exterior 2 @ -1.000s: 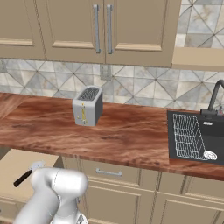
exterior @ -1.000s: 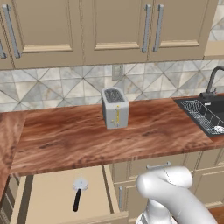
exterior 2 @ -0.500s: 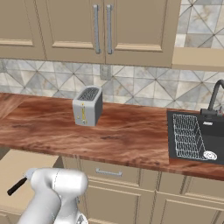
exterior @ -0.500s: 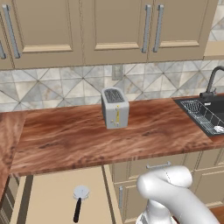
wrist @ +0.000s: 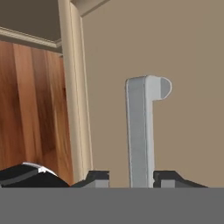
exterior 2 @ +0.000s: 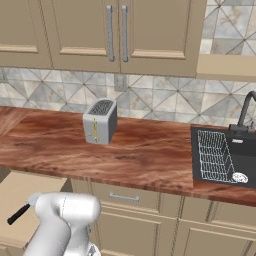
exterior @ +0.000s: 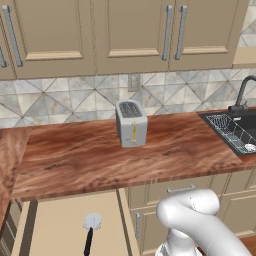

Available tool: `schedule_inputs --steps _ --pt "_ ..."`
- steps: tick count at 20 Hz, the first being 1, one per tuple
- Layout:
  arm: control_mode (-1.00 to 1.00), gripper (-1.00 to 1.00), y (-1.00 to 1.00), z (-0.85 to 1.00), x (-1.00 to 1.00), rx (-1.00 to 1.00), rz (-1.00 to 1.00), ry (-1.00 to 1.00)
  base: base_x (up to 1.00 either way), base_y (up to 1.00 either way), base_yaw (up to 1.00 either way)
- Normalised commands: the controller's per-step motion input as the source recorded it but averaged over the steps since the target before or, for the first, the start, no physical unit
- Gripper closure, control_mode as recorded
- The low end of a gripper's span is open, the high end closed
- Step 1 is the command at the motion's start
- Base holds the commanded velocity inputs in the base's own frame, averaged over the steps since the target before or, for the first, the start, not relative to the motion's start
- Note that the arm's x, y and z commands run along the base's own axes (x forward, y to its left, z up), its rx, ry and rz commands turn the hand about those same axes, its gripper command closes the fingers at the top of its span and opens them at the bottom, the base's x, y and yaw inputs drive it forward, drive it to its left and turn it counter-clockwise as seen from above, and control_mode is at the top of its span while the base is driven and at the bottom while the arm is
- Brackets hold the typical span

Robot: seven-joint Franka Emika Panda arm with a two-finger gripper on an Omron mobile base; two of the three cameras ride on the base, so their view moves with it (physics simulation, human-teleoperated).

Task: Take the pizza cutter from the drawer on the left and place it on the dining counter for cutting.

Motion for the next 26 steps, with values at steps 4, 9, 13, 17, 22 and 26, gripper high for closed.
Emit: schedule_inputs --steps 4,9,13,17,22,26 --pt "-1.00 -1.00 0.00 0.00 -0.02 0.00 0.00 0.00 0.00 0.00 0.00" --pt "-1.00 -1.00 0.00 0.11 -0.57 0.00 0.00 -0.05 0.00 0.00 0.00" --pt "-1.00 -1.00 0.00 0.72 -0.69 0.00 0.00 -0.11 0.00 0.00 0.00" --pt "-1.00 -1.00 0.08 1.00 -0.37 0.00 0.00 -0.13 0.00 0.00 0.00" --pt "-1.00 -1.00 0.00 1.00 -0.29 0.02 -0.01 -0.10 0.00 0.00 0.00" --pt "-1.00 -1.00 0.00 1.00 -0.20 0.03 -0.02 -0.10 0.00 0.00 0.00"
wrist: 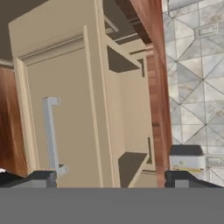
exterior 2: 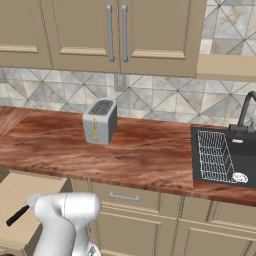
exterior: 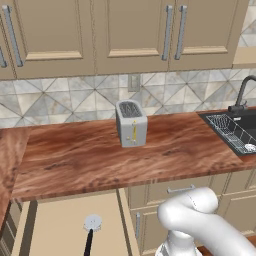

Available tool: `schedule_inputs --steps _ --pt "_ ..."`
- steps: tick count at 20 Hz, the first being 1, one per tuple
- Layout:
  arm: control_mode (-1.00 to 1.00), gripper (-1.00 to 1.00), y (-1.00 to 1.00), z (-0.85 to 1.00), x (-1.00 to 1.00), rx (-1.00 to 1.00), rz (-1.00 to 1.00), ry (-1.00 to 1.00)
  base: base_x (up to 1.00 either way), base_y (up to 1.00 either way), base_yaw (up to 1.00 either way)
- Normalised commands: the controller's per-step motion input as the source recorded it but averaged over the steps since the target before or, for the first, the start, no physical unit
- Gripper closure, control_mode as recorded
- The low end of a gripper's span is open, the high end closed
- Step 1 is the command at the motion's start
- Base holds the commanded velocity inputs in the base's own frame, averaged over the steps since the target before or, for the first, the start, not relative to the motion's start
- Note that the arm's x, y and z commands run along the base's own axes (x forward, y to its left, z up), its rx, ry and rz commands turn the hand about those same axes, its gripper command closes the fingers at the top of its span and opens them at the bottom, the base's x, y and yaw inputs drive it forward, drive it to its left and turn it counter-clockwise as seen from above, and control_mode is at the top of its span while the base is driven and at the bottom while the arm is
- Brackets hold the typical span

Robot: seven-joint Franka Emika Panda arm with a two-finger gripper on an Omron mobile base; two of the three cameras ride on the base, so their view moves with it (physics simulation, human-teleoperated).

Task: Take the pizza cutter from the drawer on the left and place it on the dining counter for cutting.

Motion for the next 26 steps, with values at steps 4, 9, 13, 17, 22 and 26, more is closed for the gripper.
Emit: schedule_inputs --steps 4,9,13,17,22,26 --pt "-1.00 -1.00 -0.03 1.00 -0.02 0.07 -0.03 -0.09 0.00 0.00 0.00" --pt "-1.00 -1.00 -0.15 1.00 0.17 0.14 -0.08 -0.01 0.00 0.00 0.00" --pt "-1.00 -1.00 -0.24 1.00 0.24 0.18 -0.08 0.00 0.00 0.00 0.00" --pt "-1.00 -1.00 -0.31 1.00 0.38 0.22 -0.09 0.01 0.00 0.00 0.00" --pt "-1.00 -1.00 -0.49 0.76 0.78 0.22 -0.20 0.12 0.00 0.00 0.00" --pt "-1.00 -1.00 -0.58 0.49 0.63 0.24 -0.17 0.16 0.00 0.00 0.00"
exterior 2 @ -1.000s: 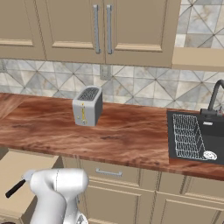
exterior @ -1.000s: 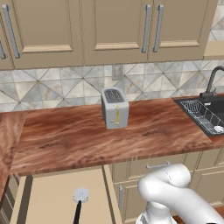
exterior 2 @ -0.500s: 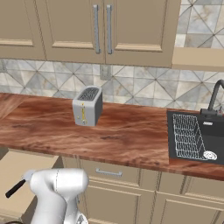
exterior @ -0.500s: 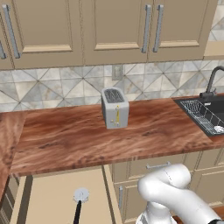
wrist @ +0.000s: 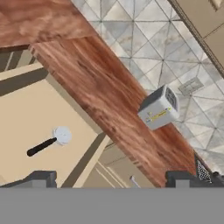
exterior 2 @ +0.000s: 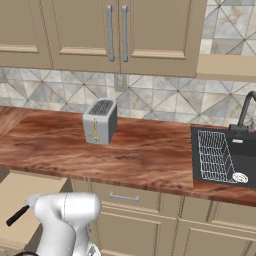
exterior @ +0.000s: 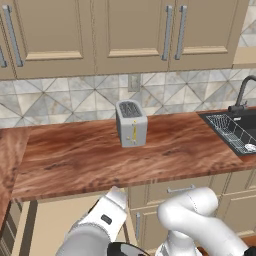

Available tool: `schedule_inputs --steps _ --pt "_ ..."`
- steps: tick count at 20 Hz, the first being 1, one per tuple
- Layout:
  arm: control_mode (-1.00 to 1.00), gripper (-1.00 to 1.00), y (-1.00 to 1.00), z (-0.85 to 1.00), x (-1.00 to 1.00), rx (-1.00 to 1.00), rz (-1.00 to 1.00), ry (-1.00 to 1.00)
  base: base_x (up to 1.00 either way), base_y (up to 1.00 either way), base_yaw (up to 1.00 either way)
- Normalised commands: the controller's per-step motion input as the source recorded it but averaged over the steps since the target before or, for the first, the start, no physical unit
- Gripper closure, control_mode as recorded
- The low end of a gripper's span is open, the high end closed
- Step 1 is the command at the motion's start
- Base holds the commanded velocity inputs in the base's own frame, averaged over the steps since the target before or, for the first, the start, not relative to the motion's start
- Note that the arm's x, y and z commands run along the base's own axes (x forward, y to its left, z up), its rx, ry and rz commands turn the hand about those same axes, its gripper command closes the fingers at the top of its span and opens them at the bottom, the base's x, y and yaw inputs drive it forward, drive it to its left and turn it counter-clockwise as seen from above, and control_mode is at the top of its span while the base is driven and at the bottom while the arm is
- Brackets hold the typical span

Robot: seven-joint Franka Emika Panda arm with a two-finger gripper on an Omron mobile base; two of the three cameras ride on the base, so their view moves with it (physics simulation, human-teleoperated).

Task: Take the pizza cutter from the drawer on the left and place it on the dining counter for cutting.

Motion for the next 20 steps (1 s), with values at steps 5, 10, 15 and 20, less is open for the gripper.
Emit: schedule_inputs --steps 5,10,15,20 --pt "-1.00 -1.00 -0.34 0.27 0.34 0.21 -0.18 0.19 0.00 0.00 0.00" --pt "-1.00 -1.00 -0.01 0.00 0.02 0.17 -0.28 0.21 0.00 0.00 0.00" --pt "-1.00 -1.00 0.00 0.00 0.02 0.14 -0.39 0.17 0.00 0.00 0.00" --pt "-1.00 -1.00 -0.15 -0.05 0.18 0.21 -0.38 0.14 0.00 0.00 0.00"
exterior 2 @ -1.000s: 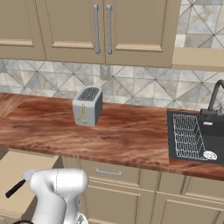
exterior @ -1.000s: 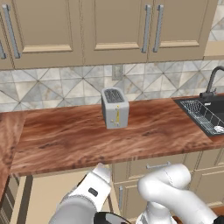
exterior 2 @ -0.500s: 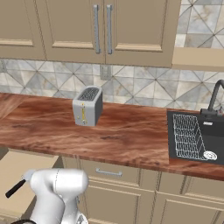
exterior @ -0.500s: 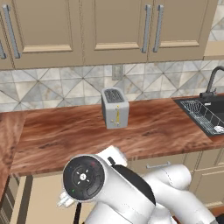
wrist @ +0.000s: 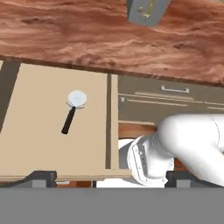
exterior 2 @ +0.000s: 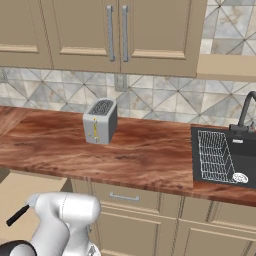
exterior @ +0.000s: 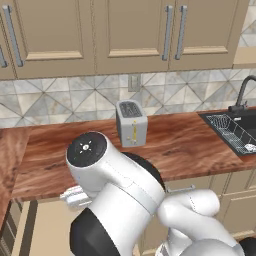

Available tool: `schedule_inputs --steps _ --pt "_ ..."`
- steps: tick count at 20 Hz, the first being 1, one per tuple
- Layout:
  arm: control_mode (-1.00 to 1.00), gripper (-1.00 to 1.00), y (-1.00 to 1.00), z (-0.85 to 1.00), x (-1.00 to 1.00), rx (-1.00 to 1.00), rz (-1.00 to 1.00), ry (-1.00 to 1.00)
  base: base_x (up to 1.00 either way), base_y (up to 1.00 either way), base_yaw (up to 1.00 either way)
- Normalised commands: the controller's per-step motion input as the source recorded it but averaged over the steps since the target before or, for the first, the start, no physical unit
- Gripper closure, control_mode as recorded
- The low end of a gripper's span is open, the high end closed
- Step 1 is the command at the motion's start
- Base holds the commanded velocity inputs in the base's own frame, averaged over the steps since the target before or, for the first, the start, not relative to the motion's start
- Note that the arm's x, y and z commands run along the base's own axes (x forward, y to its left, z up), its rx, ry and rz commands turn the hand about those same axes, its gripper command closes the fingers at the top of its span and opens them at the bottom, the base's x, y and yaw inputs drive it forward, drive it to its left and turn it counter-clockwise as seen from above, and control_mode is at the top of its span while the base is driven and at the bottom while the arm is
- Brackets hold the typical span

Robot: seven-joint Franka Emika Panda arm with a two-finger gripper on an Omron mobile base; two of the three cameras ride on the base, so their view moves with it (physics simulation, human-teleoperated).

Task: Take the pizza cutter from the drawer on the left and place it on the dining counter for cutting.

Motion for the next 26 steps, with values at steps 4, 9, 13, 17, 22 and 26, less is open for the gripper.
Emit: schedule_inputs --steps 4,9,13,17,22,26 --pt "-1.00 -1.00 -0.27 -0.15 0.20 0.25 -0.33 0.13 0.00 0.00 0.00" --pt "-1.00 -1.00 -0.30 -0.50 0.24 0.20 -0.24 0.07 0.00 0.00 0.00" --pt "-1.00 -1.00 -0.08 -0.58 0.34 0.01 -0.11 0.06 0.00 0.00 0.00" --pt "-1.00 -1.00 0.00 -0.49 0.52 0.00 0.00 0.04 0.00 0.00 0.00" --pt "-1.00 -1.00 0.05 -0.38 0.38 0.04 0.01 0.20 0.00 0.00 0.00" --pt "-1.00 -1.00 0.10 -0.59 0.31 0.01 0.02 0.16 0.00 0.00 0.00"
